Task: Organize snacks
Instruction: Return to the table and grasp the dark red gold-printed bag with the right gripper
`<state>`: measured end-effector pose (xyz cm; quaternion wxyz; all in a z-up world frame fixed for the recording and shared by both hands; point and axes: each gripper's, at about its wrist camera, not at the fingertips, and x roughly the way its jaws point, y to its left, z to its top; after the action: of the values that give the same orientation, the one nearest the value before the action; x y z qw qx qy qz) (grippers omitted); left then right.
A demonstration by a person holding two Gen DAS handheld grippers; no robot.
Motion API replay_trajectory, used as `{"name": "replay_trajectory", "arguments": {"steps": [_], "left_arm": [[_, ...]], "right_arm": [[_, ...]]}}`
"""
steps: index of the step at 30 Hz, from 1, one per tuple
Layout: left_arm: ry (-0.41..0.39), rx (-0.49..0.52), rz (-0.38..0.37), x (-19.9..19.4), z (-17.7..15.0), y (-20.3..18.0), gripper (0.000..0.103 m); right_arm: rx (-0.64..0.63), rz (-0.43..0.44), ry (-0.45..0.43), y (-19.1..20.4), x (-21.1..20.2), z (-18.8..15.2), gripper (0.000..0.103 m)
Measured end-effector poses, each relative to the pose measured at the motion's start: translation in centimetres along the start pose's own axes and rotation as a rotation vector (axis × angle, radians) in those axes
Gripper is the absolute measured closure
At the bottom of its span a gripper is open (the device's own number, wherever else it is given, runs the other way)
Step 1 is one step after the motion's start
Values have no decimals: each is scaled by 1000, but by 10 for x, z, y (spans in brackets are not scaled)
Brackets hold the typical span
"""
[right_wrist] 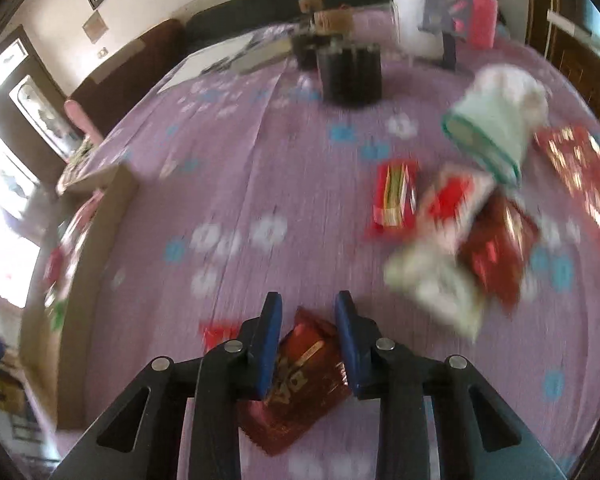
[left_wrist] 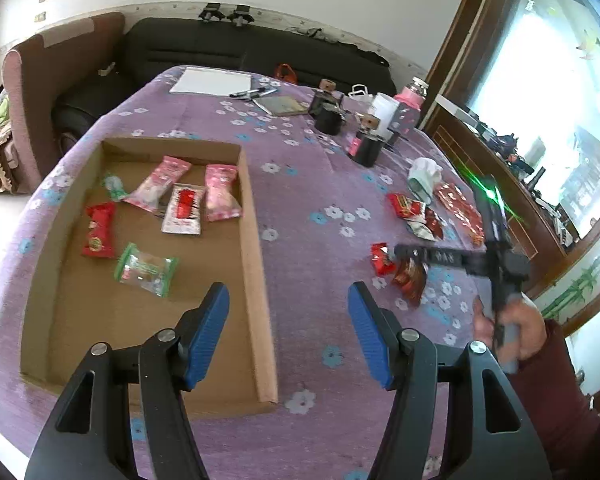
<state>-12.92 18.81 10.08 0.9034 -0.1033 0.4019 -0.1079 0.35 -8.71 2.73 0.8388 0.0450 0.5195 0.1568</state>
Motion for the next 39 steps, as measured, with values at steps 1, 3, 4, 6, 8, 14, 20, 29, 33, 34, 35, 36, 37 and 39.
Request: {"name": "replay_trajectory", "arguments": {"steps": [1,3,4,6,8,14,20,29,33,34,35,36,37,39], "left_arm": [[1,4,-5,1,-1,-3,42],[3,17,-15,1,-4,-12,42],[5,24,-17,2,-5,-15,42],[8,39,-24,2,-10,-24,42],[11,48,-23,4,-14,-29,42],[29,47,-19,14,-22,-36,42],[36,45,-13,15,-26,-43,42],[51,41,9,20,-27,-45,42],[62,65,13,28,-24,-55,42],[69,69,13,31,-23,-57,42],[77,71,12,35,-22,-60,42],[89,73,10,41,-21,-64,42],[96,74,9,45,-20,-67,42],[109,81,8,56,-15,-75,42]], "right_arm": [[-6,12,-1,-2,-6,-7,73],[12,35,-53,-11,-22,-18,73],[20,31,-93,-15,-32,-22,73],[35,15,-150,-25,-49,-31,67],[57,29,-171,-33,-61,-42,61],[94,98,-104,-32,-58,-61,57],[135,81,-92,-15,-35,-56,47],[3,-100,-127,23,-17,-50,49],[-22,-116,-128,14,-25,-54,66],[-19,-129,-132,9,-26,-52,67],[-6,-165,-148,-1,-29,-50,67],[6,-193,-161,-9,-30,-48,67],[19,-220,-174,-17,-31,-47,67],[44,-258,-205,-31,-34,-46,67]]}}
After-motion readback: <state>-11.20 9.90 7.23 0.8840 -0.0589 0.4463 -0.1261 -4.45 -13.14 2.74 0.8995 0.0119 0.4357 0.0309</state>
